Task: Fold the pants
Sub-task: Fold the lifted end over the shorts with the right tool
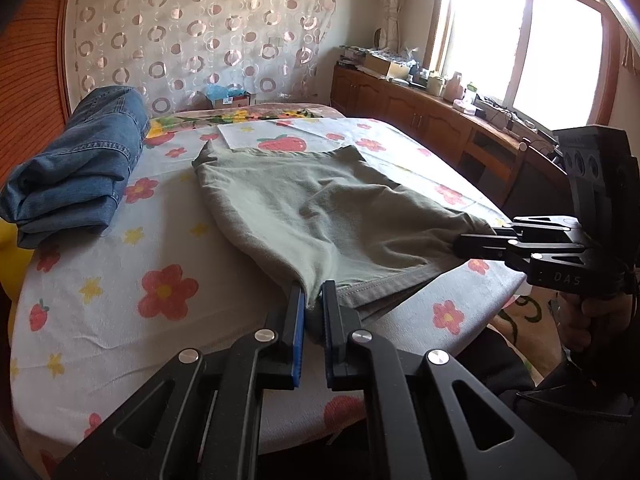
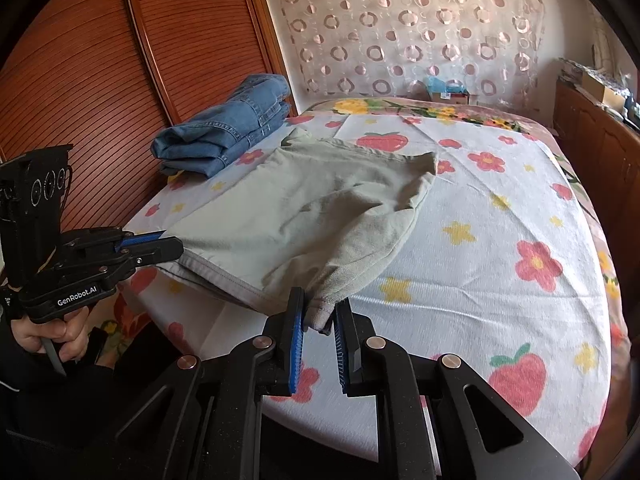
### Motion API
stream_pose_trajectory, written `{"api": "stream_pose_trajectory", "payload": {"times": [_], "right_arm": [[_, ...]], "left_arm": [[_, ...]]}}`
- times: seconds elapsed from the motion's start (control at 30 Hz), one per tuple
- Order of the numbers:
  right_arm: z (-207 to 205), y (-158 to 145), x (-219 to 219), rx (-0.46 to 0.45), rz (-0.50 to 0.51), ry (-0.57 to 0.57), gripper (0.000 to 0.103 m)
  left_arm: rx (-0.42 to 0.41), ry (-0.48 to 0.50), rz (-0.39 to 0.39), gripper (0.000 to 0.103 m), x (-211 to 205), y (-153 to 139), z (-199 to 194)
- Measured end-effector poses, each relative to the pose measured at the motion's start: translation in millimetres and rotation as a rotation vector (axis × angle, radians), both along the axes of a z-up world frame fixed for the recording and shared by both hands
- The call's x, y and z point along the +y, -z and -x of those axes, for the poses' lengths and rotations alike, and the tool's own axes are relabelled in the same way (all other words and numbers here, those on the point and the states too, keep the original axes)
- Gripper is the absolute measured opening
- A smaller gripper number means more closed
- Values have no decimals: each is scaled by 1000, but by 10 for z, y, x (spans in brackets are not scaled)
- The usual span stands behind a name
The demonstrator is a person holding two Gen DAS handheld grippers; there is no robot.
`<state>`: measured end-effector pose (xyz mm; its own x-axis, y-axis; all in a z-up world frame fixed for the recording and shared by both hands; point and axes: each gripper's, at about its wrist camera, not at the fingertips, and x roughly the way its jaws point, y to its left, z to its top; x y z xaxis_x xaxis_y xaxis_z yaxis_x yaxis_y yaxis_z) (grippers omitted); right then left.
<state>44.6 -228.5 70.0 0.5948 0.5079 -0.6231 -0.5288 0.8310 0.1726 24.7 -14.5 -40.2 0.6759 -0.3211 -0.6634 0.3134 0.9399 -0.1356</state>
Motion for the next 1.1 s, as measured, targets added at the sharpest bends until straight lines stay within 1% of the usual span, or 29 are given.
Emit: {"api": "stream_pose_trajectory", "payload": {"times": [0.27,0.47,0.6,0.73,0.9,1.1], "right_arm": [[68,133,-60,2,-3,1,14],[93,113,-89,-8,-13,0,14],[51,75,-103,-22,-20,5,14],[-124,50,-95,-34,-44,16,14],[-402,13,-52,-50,-61,40,14],[-732,-35,-9,-65,-95,75,14]], "left_arm": [[-12,10,-5,9,16,-38,67],[-32,16,-3,9,-5,-115,118],[-33,17,6,9,13,-129,69],[-47,8,1,9,42,-168,-128],[-77,1,11,9,45,-319,-432],[-92,-23,-7,9,58,-423,-822]]}}
